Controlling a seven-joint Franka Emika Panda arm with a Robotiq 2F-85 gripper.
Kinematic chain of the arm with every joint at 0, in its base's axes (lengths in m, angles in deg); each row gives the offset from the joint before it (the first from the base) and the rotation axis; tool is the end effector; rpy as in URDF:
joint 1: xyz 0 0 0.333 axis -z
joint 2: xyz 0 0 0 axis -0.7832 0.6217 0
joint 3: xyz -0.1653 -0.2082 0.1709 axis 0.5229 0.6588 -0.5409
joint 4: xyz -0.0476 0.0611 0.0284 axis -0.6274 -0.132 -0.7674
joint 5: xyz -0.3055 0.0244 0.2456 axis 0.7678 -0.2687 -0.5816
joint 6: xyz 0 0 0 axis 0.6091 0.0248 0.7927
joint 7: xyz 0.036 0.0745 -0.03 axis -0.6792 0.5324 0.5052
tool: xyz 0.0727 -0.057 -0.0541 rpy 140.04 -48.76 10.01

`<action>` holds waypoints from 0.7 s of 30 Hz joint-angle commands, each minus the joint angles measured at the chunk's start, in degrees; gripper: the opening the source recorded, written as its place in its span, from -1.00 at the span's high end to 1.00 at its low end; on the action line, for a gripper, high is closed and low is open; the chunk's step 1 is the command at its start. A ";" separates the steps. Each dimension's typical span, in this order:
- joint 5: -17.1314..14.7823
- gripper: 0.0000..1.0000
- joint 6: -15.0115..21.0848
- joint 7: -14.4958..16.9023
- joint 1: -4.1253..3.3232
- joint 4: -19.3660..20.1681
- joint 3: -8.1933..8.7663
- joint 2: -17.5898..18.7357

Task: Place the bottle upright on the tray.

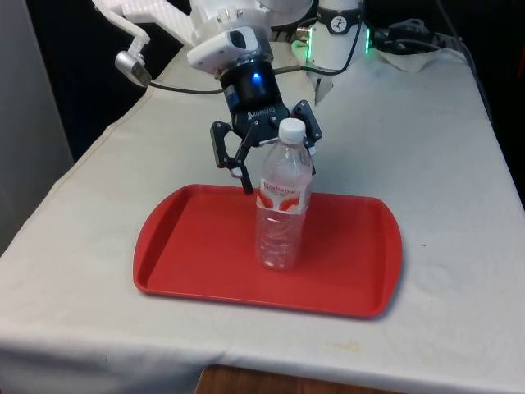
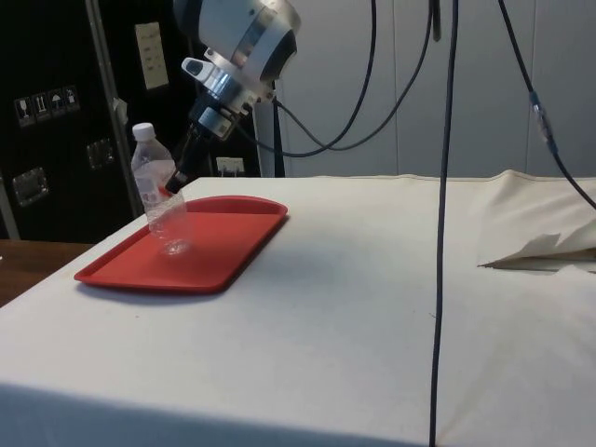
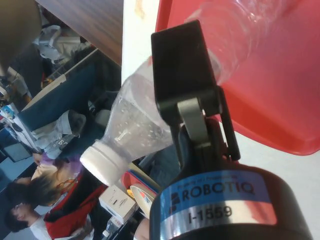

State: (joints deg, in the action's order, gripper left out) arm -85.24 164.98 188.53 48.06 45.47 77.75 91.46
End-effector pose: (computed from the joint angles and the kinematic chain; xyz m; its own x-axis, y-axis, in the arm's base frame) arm 0.6576 -0.1041 0.2347 0.6169 0.4132 0.6699 0.5554 -0.8316 0.0015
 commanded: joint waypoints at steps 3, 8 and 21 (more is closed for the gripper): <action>0.00 -1.00 0.11 0.00 0.00 0.00 0.00 0.00; 0.00 -1.00 -0.06 0.00 0.00 0.00 0.00 0.00; -0.06 -1.00 -0.46 0.06 0.00 0.00 0.06 0.06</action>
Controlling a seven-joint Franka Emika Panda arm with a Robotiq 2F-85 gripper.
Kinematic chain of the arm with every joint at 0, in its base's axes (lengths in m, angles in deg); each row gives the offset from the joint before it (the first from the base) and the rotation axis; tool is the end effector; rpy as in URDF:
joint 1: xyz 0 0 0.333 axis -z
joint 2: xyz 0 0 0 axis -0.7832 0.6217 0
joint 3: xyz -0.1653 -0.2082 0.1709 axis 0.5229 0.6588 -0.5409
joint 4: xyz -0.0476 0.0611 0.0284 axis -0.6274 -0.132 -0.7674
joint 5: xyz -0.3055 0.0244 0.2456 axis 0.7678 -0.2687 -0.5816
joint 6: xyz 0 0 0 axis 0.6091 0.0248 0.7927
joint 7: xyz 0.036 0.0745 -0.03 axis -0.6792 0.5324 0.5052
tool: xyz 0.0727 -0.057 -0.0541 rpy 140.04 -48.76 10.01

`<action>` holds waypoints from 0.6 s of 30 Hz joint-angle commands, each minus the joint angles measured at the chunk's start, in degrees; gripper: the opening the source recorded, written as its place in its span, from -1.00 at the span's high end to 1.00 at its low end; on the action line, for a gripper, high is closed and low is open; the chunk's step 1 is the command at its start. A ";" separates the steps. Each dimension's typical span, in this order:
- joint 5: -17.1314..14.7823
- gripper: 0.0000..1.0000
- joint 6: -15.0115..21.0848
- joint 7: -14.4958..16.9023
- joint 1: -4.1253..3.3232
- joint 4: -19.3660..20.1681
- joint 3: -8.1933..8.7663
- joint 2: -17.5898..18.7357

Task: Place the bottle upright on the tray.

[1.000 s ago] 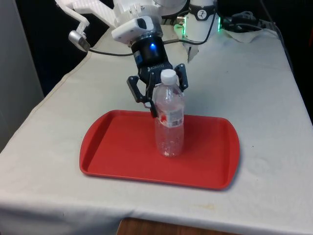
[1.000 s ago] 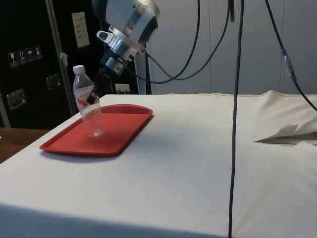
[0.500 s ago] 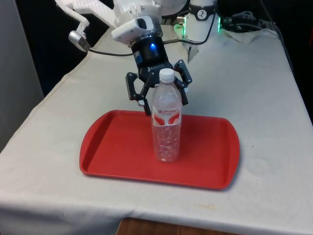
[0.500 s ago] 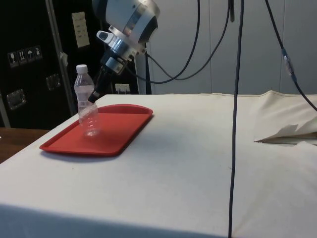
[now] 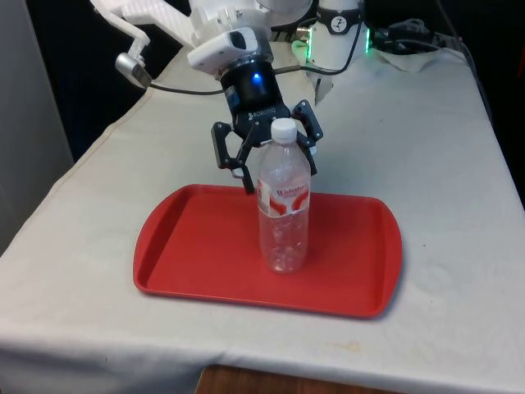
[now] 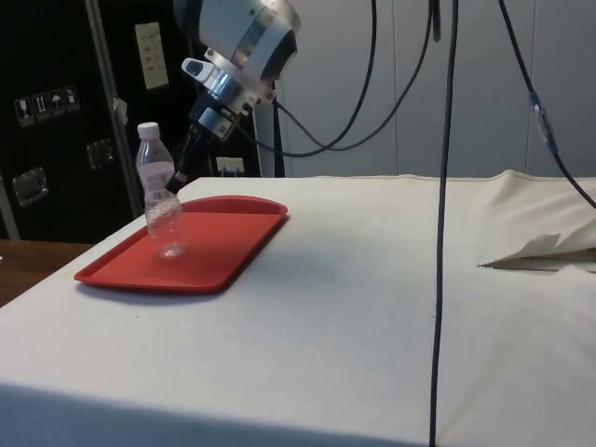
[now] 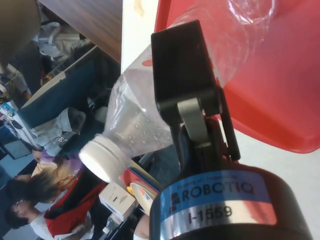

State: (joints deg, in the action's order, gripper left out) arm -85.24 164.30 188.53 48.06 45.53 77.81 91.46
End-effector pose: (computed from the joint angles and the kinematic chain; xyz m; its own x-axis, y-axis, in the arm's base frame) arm 0.6573 -0.1032 0.2338 0.6163 0.4118 0.6713 0.5609 -0.8278 -0.0072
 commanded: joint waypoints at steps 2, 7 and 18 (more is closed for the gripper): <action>-0.11 -1.00 0.17 0.11 0.00 0.17 0.06 -0.06; -0.29 -1.00 0.17 0.29 0.00 0.97 0.11 -0.63; 0.00 -1.00 -0.17 0.40 0.00 4.07 0.52 -2.81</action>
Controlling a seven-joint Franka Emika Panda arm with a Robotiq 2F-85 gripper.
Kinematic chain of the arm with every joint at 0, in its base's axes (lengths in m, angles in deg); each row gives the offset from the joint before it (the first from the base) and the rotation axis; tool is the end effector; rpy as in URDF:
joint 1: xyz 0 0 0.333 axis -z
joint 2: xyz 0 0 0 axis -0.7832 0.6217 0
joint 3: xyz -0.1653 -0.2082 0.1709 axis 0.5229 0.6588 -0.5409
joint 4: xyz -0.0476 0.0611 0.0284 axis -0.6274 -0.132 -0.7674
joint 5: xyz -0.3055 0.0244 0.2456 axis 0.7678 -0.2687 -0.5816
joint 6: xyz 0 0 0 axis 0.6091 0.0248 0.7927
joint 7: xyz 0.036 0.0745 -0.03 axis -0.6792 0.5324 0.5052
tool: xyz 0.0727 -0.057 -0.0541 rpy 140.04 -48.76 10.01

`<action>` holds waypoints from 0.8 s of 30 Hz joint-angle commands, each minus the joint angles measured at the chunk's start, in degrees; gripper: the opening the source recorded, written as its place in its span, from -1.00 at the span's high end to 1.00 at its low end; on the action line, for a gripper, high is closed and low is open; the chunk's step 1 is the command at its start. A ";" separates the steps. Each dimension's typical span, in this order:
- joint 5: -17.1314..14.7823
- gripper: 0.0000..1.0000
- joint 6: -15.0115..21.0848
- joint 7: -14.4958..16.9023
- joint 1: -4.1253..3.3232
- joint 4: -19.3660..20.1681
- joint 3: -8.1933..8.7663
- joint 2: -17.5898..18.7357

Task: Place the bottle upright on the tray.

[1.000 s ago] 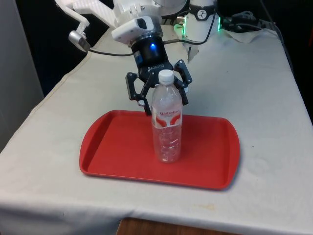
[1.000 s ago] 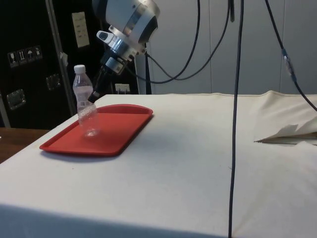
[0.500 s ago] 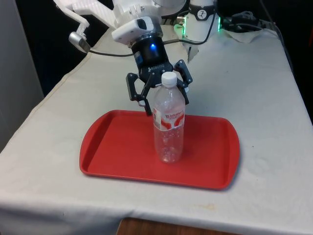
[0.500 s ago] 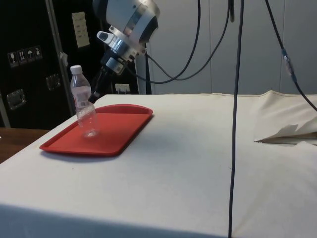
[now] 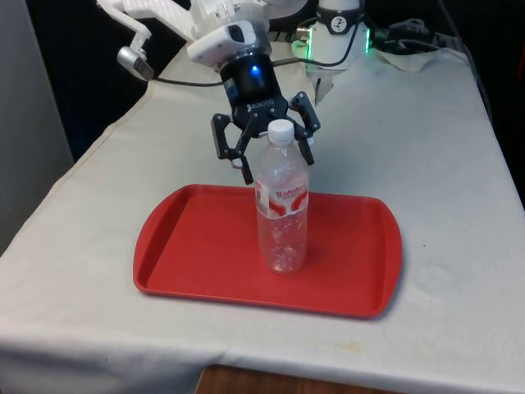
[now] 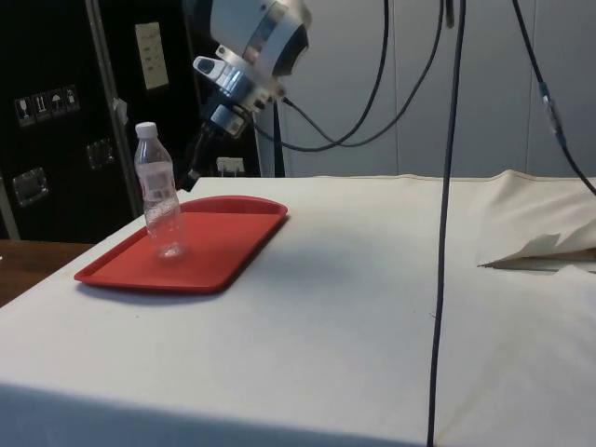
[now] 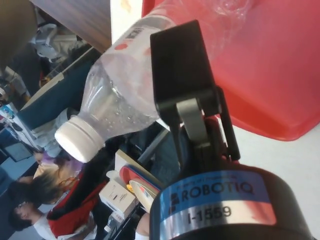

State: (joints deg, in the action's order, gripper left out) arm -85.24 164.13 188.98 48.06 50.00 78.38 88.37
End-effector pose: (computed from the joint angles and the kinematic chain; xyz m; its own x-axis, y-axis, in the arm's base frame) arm 0.6361 -0.1091 0.2366 0.6337 0.4024 0.6607 0.5527 -0.8331 -0.0228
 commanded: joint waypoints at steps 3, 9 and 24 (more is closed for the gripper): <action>-0.46 -1.00 0.17 0.80 0.11 1.49 0.11 -1.32; -0.23 -1.00 0.11 1.32 0.00 3.67 0.52 -3.27; 0.40 -1.00 0.69 3.55 -0.23 7.85 0.92 -8.02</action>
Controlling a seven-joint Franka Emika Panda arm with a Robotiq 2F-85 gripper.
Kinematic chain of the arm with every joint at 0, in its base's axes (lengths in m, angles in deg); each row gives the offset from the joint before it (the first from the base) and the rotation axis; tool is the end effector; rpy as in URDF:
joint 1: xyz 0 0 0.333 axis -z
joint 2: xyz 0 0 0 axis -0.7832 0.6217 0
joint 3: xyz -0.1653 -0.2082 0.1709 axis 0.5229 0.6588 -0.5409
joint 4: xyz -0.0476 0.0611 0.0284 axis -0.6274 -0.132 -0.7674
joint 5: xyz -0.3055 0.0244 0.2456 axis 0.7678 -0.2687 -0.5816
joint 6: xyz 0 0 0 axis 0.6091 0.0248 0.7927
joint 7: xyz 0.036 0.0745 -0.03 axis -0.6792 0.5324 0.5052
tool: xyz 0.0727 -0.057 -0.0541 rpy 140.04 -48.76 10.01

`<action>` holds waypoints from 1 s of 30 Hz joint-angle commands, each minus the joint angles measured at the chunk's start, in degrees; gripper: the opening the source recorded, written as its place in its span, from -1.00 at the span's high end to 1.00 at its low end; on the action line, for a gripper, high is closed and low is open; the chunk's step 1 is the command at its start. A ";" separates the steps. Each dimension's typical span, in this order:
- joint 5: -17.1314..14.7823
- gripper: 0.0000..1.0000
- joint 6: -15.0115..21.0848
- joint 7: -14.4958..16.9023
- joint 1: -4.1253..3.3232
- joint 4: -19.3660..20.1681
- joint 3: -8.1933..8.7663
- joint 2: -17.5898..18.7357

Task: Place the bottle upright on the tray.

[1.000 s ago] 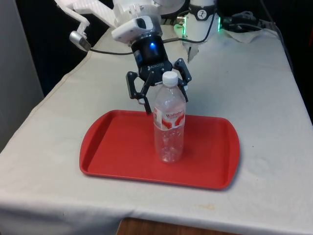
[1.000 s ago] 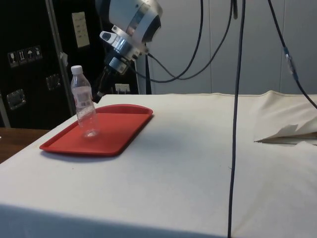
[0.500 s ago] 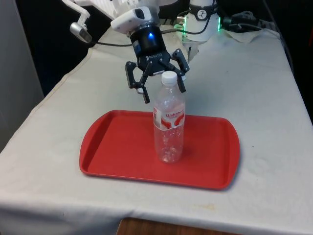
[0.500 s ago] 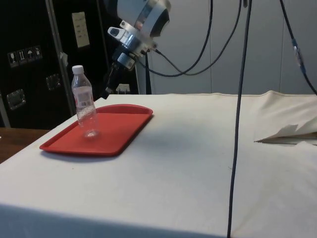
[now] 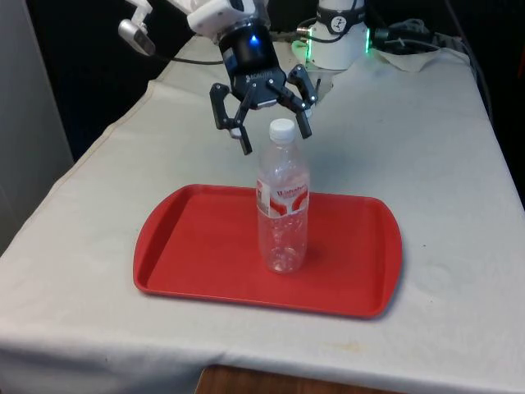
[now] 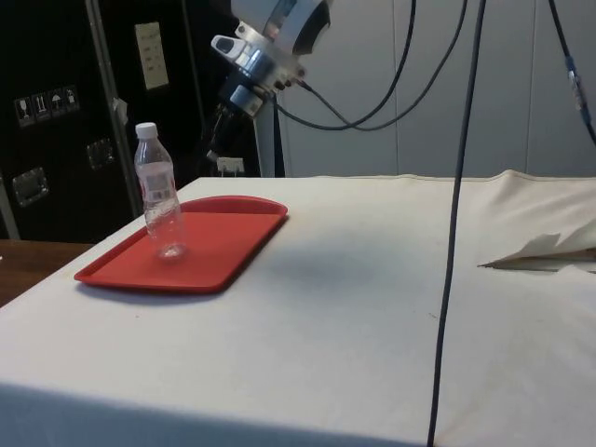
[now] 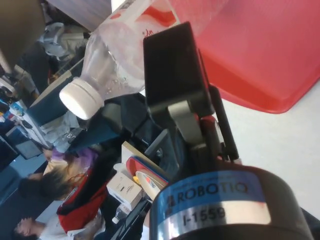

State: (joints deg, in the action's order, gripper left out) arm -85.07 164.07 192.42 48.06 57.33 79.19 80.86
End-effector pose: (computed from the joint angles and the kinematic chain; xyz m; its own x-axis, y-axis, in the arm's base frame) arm 0.6031 -0.1161 0.2651 0.6064 0.4258 0.6715 0.5711 -0.8209 0.0048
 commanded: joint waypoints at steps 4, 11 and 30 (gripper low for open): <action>0.23 -1.00 0.97 1.09 -0.29 1.38 0.17 -1.60; 0.23 -1.00 1.38 2.92 -0.29 2.52 0.23 -3.15; 0.52 -1.00 4.53 8.08 -0.69 3.04 0.23 -3.61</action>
State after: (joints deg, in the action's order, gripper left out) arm -84.89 167.51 200.33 47.72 60.25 79.30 77.20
